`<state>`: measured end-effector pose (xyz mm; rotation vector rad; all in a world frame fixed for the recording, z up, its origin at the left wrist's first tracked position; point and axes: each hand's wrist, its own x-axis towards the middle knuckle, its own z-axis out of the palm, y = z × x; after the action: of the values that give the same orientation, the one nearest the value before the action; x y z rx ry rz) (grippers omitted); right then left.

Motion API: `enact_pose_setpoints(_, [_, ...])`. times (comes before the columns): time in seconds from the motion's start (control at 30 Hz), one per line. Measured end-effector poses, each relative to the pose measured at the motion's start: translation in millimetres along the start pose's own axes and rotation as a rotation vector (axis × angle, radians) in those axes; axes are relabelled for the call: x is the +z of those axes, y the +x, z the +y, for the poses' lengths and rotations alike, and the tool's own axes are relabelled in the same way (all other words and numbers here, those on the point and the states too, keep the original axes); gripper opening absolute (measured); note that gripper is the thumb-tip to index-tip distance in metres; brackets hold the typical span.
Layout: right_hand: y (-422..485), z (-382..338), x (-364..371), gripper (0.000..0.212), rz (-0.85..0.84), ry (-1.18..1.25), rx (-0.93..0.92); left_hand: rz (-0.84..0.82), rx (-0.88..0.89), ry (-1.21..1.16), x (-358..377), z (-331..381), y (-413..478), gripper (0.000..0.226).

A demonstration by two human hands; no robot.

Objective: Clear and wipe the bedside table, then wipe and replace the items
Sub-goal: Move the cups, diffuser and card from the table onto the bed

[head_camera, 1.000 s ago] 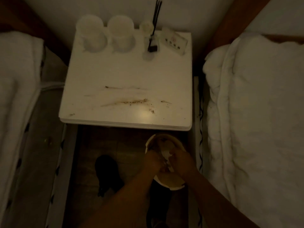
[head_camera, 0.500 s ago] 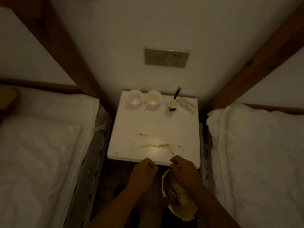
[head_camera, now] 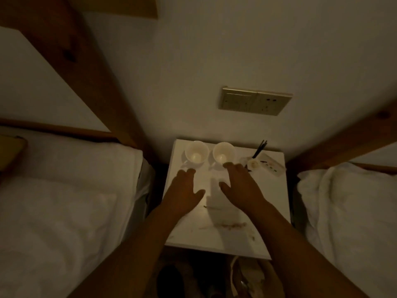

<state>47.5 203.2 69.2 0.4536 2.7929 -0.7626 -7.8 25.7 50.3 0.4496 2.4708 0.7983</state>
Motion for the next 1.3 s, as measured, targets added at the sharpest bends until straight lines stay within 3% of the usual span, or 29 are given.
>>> enact_pose_setpoints(0.17, [71, 5, 13, 0.072, 0.028, -0.125, -0.047, 0.198, 0.055, 0.075, -2, 0, 68, 0.079])
enact_pose_setpoints(0.37, [114, 32, 28, 0.098, -0.061, -0.254, -0.010, 0.172, 0.069, 0.452, 22, -4, 127, 0.104])
enact_pose_setpoints(0.47, [127, 43, 38, 0.096, -0.112, -0.219, -0.015, 0.093, 0.013, 0.400, 33, -10, 143, 0.100])
enact_pose_setpoints(0.7, [128, 27, 54, 0.092, -0.075, -0.187, 0.003, 0.215, -0.079, 0.267, 32, -31, 129, 0.087])
enact_pose_setpoints(0.93, [92, -90, 95, 0.087, -0.202, -0.199, -0.192, 0.346, -0.297, 0.099, -20, -121, 19, 0.085])
enact_pose_setpoints(1.17, [7, -252, 179, 0.089, -0.348, -0.192, -0.465, 0.526, -0.531, 0.016, -72, -235, -173, 0.087])
enact_pose_setpoints(1.3, [-65, -342, 242, 0.089, -0.481, -0.166, -0.591, 0.605, -0.776, -0.056, -81, -297, -297, 0.091])
